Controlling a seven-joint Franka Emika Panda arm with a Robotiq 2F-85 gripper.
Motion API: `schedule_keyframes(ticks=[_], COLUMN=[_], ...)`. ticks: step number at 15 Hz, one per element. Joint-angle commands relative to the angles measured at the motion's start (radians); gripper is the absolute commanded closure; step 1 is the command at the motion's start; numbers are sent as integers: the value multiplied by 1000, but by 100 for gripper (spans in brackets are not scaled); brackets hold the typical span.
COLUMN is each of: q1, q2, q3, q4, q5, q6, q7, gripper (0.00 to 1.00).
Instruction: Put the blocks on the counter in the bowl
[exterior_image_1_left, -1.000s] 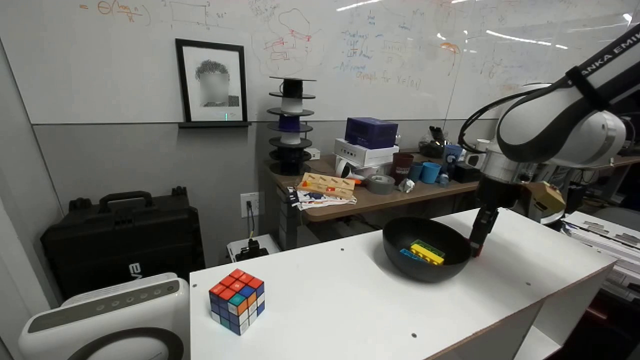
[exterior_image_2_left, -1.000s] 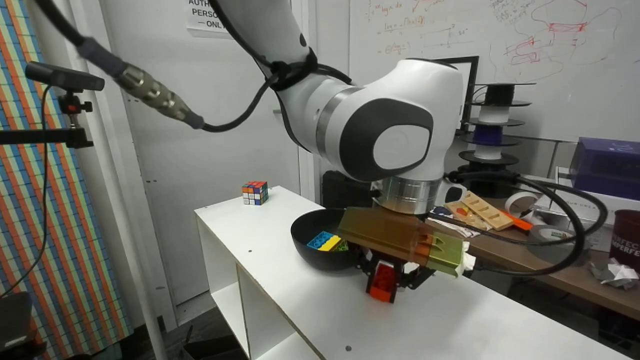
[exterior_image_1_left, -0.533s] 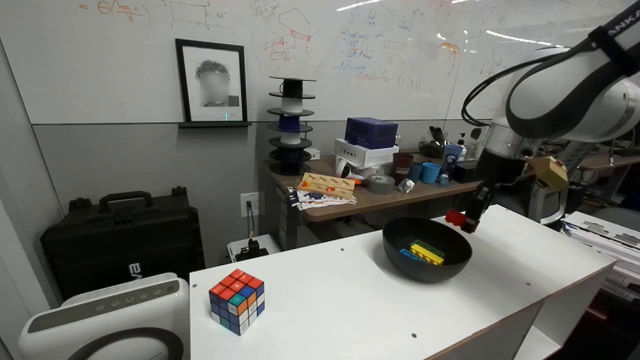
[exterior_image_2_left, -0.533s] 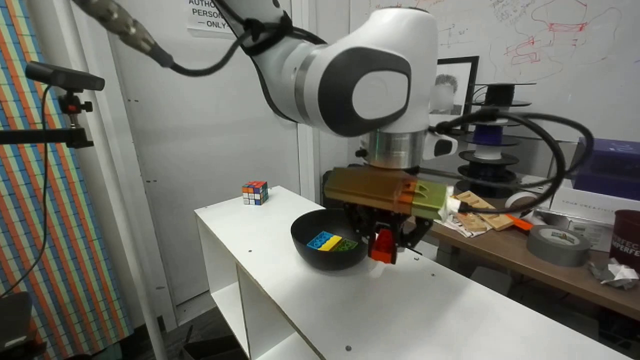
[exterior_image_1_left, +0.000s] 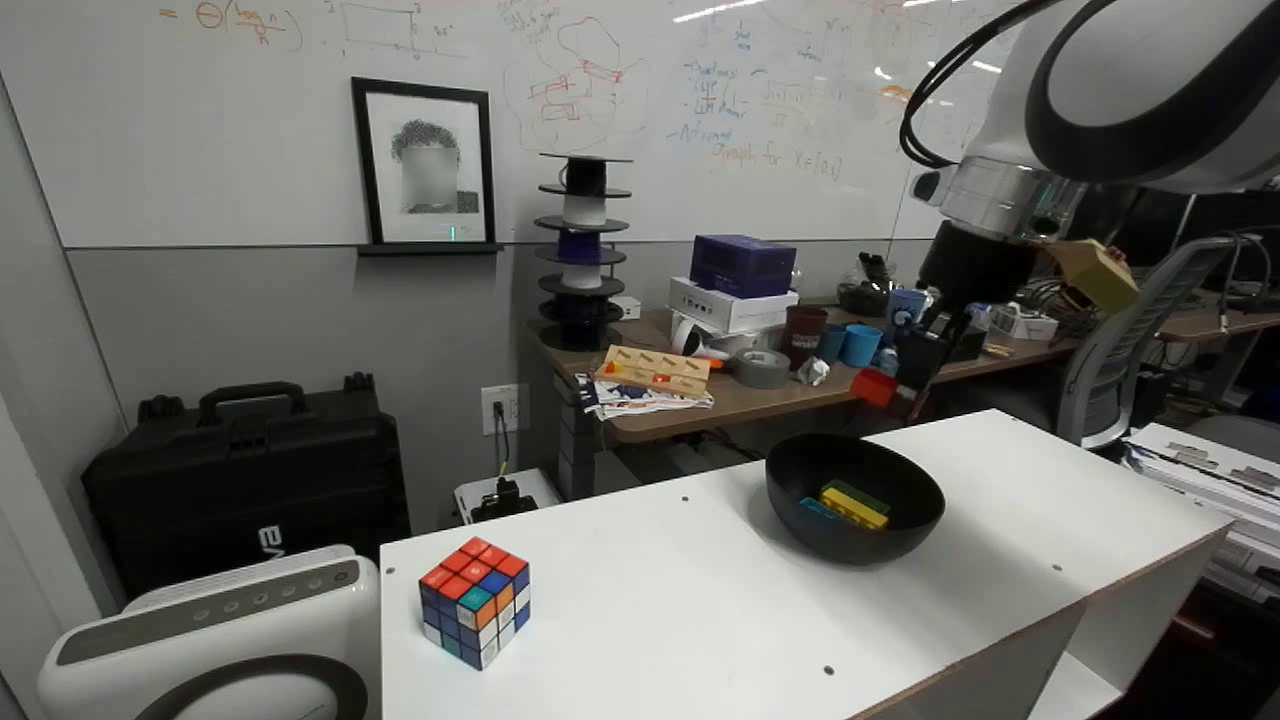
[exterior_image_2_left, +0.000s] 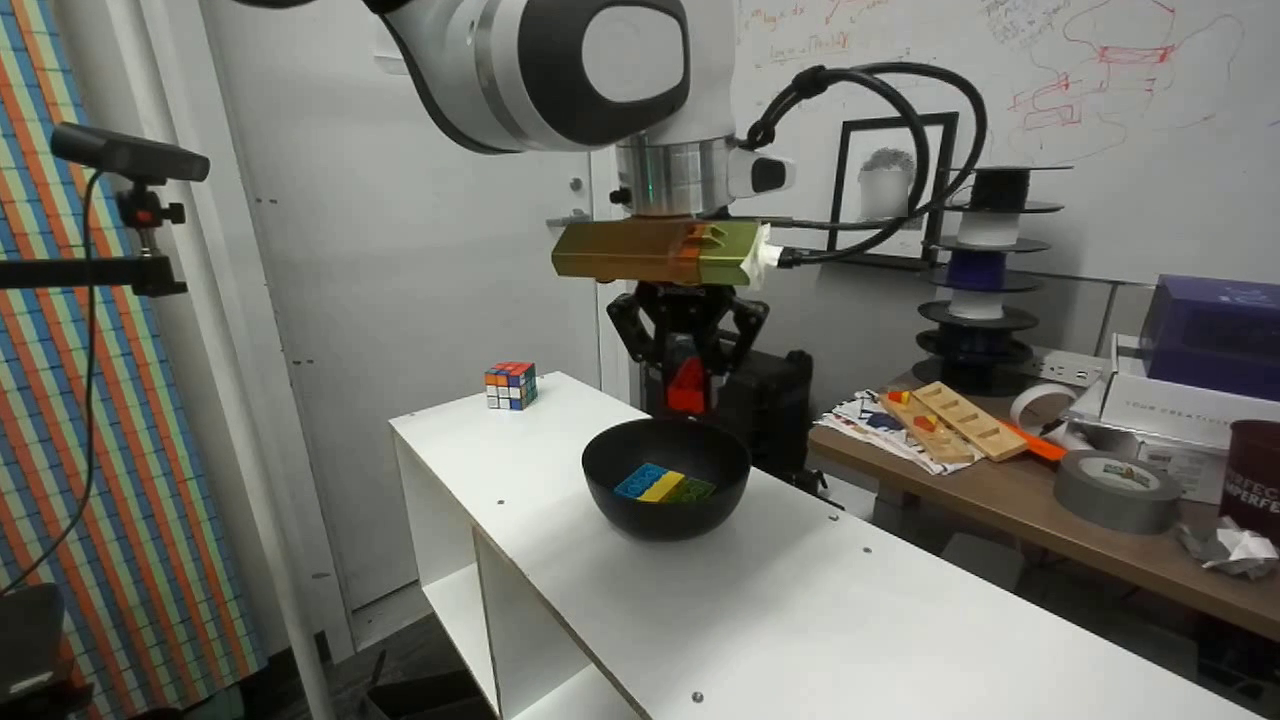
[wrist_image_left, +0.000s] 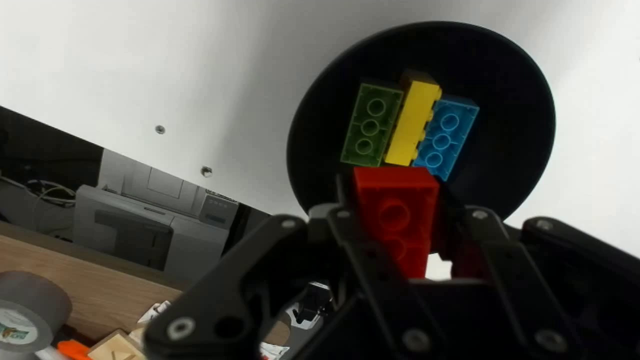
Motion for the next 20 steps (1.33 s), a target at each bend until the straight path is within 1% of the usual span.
schedule_keyframes(ticks=[1,4,5,6,7,8,9,11,13,14,16,18,20], q1=[19,18,12,0,-9,-15,-24,-43,-40,-20,-8,-16,-10], q2=[51,126,151,164,172,177,170,117,55,-2,-108,-211,-321], q3=[-3,-5,1,16,31,43,62,106,127,111,109,113,93], q4=[47,88,98,103,106,105,95,45,1,-40,-113,-182,-248], q5=[-5,-3,4,17,26,33,46,75,87,68,70,102,141], q6=[-22,-19,-4,-15,-21,-20,-17,-3,-4,-7,-16,-44,-99], q7=[24,27,20,-1,-15,-21,-34,-61,-63,-27,-9,-21,5], gripper=[89,89,39,38,32,25,16,1,0,0,0,0,0])
